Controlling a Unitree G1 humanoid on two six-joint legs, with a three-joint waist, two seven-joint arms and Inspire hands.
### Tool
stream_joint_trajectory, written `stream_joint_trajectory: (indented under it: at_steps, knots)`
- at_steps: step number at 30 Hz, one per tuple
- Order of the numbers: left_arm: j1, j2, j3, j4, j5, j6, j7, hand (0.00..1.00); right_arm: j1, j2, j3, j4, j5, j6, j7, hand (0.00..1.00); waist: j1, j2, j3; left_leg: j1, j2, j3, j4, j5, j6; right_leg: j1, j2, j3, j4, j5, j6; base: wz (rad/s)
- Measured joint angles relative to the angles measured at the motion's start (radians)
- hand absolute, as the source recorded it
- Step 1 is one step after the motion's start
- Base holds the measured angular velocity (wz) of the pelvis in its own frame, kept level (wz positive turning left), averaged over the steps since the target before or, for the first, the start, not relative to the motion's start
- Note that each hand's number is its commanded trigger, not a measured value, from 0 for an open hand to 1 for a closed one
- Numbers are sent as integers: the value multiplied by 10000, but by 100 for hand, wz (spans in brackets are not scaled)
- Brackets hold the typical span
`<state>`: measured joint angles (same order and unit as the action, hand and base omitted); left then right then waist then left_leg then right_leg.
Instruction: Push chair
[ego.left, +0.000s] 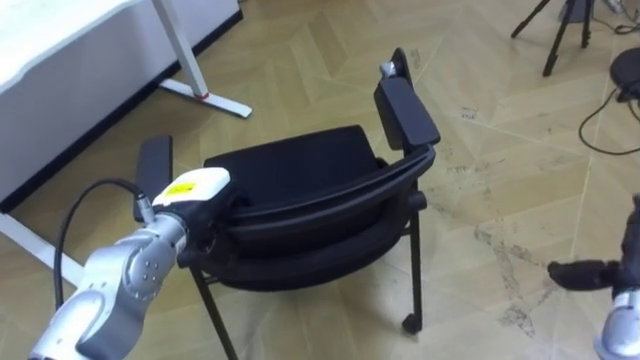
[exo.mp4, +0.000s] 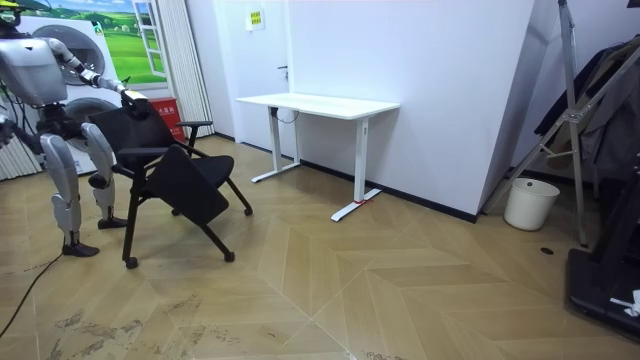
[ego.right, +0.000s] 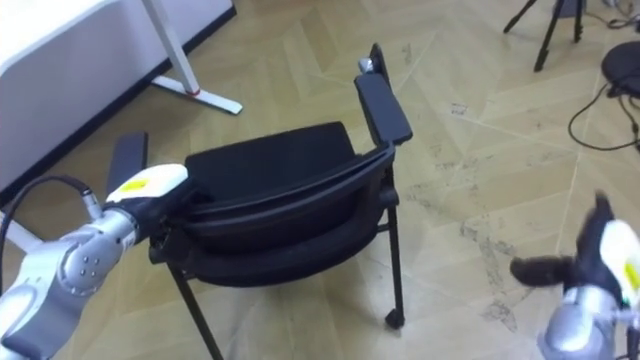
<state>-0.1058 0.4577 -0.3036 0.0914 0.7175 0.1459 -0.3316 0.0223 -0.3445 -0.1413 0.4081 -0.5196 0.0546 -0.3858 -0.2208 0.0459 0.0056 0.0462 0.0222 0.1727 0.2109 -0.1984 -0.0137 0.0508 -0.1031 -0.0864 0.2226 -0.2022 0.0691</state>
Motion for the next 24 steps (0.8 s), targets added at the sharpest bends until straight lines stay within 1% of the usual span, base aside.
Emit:
stream_joint_trajectory:
  at_steps: [1, 4, 7, 11, 14, 17, 19, 21, 24]
  knots:
    - [-49, 1, -106, 26, 0, -1, 50, 100, -21, -5, 251, -203, -337, -4, -20, 0, 78, -28, -21, 15, 7, 45, -2, 0, 0, 7, 2, 11, -6, 0, 0, 0]
    - [-93, -1, -153, 63, 1, -88, 97, 100, -59, -15, 793, -677, -816, -1, 57, 0, 160, -27, -24, 15, 8, 65, -58, 2, 2, 12, 2, 9, -9, 0, 0, 0]
    - [-98, -14, -157, 90, -1, -249, 137, 100, -50, -22, 924, -870, -1269, 11, 350, 0, 345, -32, -21, 73, 19, 173, -73, 1, 2, 13, 2, 60, 4, 2, -2, -6]
    - [-116, -25, -147, 185, -12, -402, 178, 100, -38, -167, 1240, -1651, -1867, 25, 717, 0, 399, -35, -14, 149, 19, 188, -135, 1, 2, 15, 8, 71, 0, 2, -2, -1]
    - [-145, -53, -148, 312, -13, -508, 236, 100, -95, -189, 1468, -2034, -1970, -16, 744, 0, 415, -43, -10, 173, 18, 196, -141, 1, 2, 29, 8, 76, -3, 2, -2, 0]
    - [-349, -75, -230, 552, -28, -716, 291, 100, -126, -274, 1734, -2178, -1973, -139, 848, 0, 613, -70, 9, 195, 24, 197, -141, 1, 2, 39, 16, 80, -6, 3, -4, 0]
    - [-383, -71, -260, 613, -43, -851, 385, 100, -127, -296, 1827, -2181, -1974, -163, 933, 0, 670, -78, 14, 190, 23, 196, -146, 1, 2, 32, 16, 80, 0, 3, -4, 0]
    - [-418, -69, -274, 644, -44, -950, 406, 100, -127, -452, 2071, -2181, -1986, -193, 1038, 0, 728, -79, 15, 181, 24, 193, -153, 1, 2, 25, 15, 79, 1, 3, -4, 0]
    - [-539, -71, -361, 702, -44, -1107, 438, 100, -130, -523, 2181, -2191, -2247, -250, 1222, 0, 886, -121, 43, 179, 27, 192, -151, 2, 2, 15, 16, 78, 8, 3, -4, 0]
